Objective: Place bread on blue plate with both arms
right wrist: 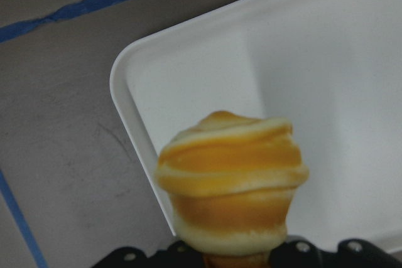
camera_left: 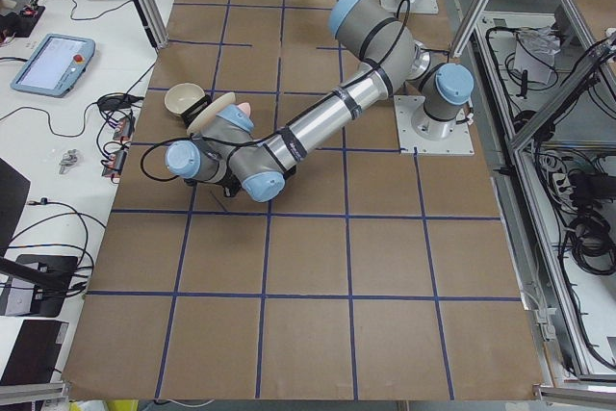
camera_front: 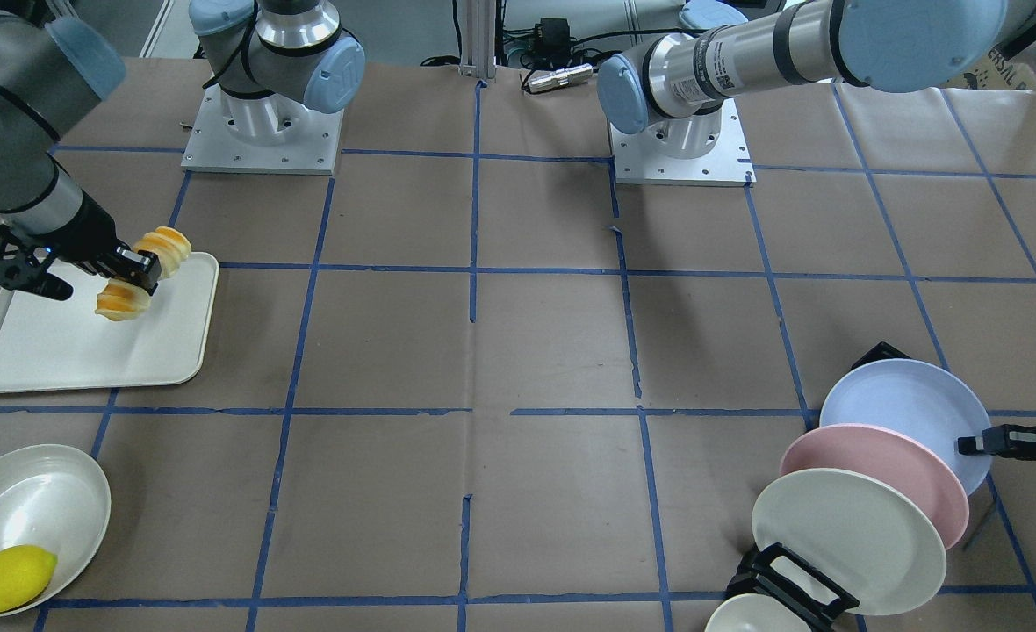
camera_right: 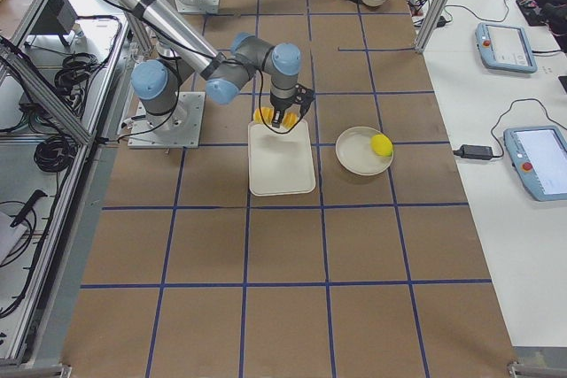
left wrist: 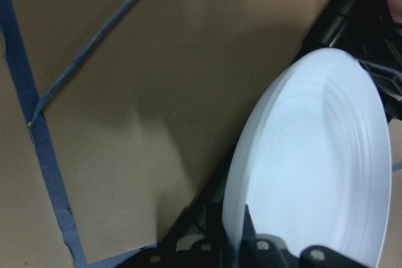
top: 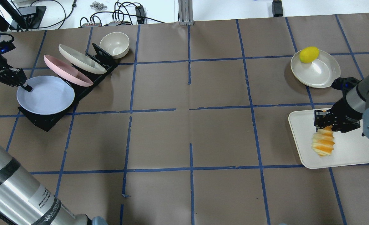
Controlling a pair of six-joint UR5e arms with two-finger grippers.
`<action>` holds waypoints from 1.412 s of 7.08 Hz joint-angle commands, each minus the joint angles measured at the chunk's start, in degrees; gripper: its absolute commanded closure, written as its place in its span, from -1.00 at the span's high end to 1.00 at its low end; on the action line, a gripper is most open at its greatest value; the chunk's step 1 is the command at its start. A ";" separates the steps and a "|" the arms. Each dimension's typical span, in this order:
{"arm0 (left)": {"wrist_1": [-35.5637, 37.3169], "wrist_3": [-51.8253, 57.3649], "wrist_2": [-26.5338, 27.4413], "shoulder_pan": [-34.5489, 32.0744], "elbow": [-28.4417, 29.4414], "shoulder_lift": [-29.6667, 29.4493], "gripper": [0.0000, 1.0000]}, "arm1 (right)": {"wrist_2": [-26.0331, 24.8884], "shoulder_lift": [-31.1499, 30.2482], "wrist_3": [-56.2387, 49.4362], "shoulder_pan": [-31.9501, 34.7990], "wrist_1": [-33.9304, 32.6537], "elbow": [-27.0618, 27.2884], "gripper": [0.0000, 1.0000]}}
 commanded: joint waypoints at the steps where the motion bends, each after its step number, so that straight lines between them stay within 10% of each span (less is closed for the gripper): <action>1: -3.89 0.22 2.29 0.33 3.19 0.63 -0.78 | 0.07 -6.50 -1.20 0.11 15.26 -8.19 -0.96; 5: -13.99 0.40 5.46 0.59 -0.20 10.80 -0.82 | 0.07 -5.28 2.11 18.95 15.13 -17.61 -0.93; 10: -10.35 -16.35 2.24 -12.09 -24.62 30.93 -0.82 | -3.80 -0.01 2.22 31.92 16.61 -24.38 -0.93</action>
